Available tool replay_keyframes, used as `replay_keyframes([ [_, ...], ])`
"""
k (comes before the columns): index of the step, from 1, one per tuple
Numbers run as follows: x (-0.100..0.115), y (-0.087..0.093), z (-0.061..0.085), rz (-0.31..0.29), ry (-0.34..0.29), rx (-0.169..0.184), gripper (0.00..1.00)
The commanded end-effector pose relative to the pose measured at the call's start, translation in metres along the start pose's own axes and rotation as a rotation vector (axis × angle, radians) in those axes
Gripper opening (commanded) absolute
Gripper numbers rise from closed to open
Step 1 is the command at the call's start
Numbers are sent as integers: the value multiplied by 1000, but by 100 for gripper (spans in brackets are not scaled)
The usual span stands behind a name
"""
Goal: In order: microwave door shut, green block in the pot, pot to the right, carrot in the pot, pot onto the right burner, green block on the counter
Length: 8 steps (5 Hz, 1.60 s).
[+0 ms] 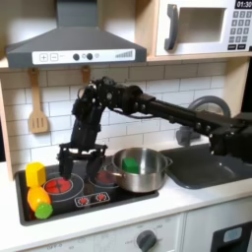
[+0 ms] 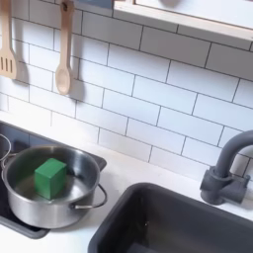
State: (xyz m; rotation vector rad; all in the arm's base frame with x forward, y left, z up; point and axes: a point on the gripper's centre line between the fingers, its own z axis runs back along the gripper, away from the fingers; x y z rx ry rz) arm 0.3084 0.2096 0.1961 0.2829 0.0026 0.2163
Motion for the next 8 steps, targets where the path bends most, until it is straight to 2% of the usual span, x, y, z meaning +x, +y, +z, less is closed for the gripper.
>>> replay_keyframes([
  [1, 6, 16, -13, 4, 25, 2, 100],
  [2, 12, 20, -20, 10, 31, -8, 100],
  [3, 14, 23, -23, 2, 36, -2, 100],
  [5, 15, 29, -30, 30, 42, -22, 100],
  [6, 10, 35, -33, 40, 55, -10, 100],
  [7, 9, 40, -34, 50, 39, -18, 100],
  [8, 9, 36, -37, 33, 35, -31, 100],
])
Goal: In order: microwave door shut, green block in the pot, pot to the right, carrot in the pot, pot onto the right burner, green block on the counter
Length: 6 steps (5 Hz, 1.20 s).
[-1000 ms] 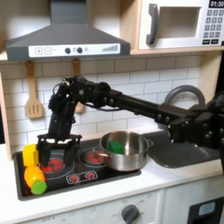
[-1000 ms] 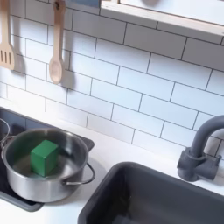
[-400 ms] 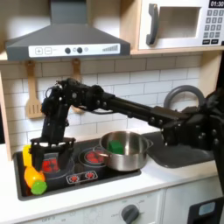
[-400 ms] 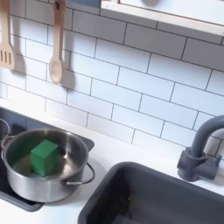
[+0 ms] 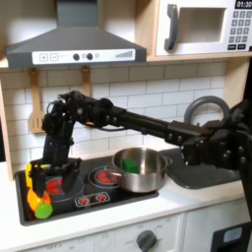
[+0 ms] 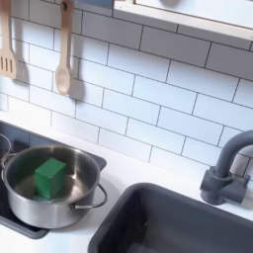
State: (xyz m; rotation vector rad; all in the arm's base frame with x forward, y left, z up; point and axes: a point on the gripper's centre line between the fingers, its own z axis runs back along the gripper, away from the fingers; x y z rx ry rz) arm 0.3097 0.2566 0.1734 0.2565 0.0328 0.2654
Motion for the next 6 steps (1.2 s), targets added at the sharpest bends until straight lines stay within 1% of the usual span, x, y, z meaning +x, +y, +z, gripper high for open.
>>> replay_keyframes([
  [1, -3, -2, -9, -15, -6, -26, 100],
  [2, 1, -3, -12, -33, -16, -19, 100],
  [3, 4, -7, -14, -49, -26, -22, 100],
  [4, 5, -9, -13, -64, -37, -25, 100],
  [5, 3, -9, -17, -62, -27, -35, 100],
  [6, 3, -9, -17, -50, -26, -55, 100],
])
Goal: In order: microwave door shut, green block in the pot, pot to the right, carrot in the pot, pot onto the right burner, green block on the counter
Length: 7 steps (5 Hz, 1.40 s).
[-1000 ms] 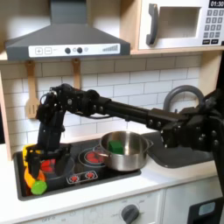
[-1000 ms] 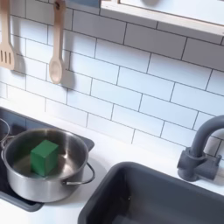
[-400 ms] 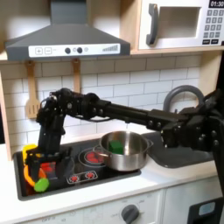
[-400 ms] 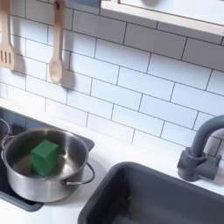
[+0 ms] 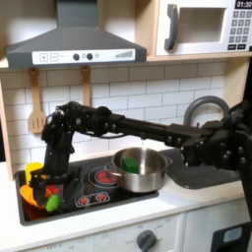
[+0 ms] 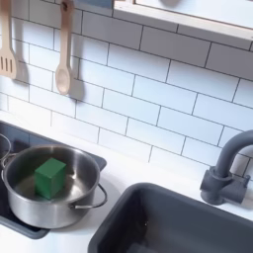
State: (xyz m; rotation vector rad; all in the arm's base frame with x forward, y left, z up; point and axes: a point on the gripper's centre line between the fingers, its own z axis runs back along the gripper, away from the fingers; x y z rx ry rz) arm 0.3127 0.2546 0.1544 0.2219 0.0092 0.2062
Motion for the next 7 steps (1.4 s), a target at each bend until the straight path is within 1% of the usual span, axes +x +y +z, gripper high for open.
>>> replay_keyframes([
  [1, 1, -8, 0, -4, -1, -23, 100],
  [2, 2, -7, 1, 9, -6, -25, 100],
  [3, 4, -8, 2, 21, -16, -39, 100],
  [4, 8, -16, 4, 6, -26, -48, 100],
  [5, 7, -16, 4, 25, -26, -55, 100],
  [6, 1, -9, 4, 127, -19, -78, 100],
  [7, -2, -9, 3, 152, 5, -90, 100],
])
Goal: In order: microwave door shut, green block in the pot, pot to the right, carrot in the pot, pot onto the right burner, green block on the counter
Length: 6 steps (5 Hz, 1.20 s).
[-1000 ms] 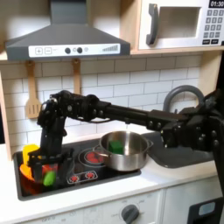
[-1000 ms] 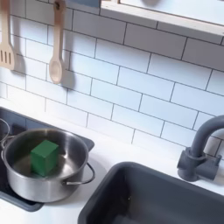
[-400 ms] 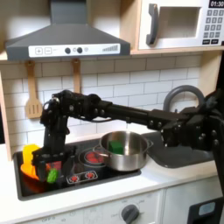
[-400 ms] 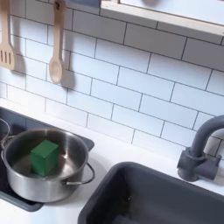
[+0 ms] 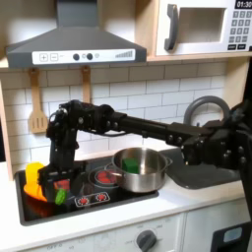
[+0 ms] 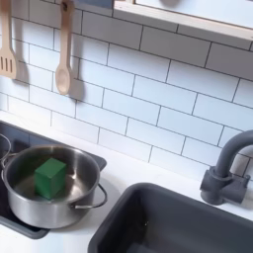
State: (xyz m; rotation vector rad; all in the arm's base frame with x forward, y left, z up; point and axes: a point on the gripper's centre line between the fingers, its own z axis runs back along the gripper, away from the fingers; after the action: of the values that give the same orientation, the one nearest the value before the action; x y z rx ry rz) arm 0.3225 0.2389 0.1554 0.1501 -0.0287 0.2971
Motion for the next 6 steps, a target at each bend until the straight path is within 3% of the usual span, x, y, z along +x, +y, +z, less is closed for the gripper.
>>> replay_keyframes([
  [1, -11, 15, 0, 105, 26, -9, 100],
  [4, -22, 16, 1, 223, 28, -19, 100],
  [6, -26, 16, -7, 239, 52, -12, 100],
])
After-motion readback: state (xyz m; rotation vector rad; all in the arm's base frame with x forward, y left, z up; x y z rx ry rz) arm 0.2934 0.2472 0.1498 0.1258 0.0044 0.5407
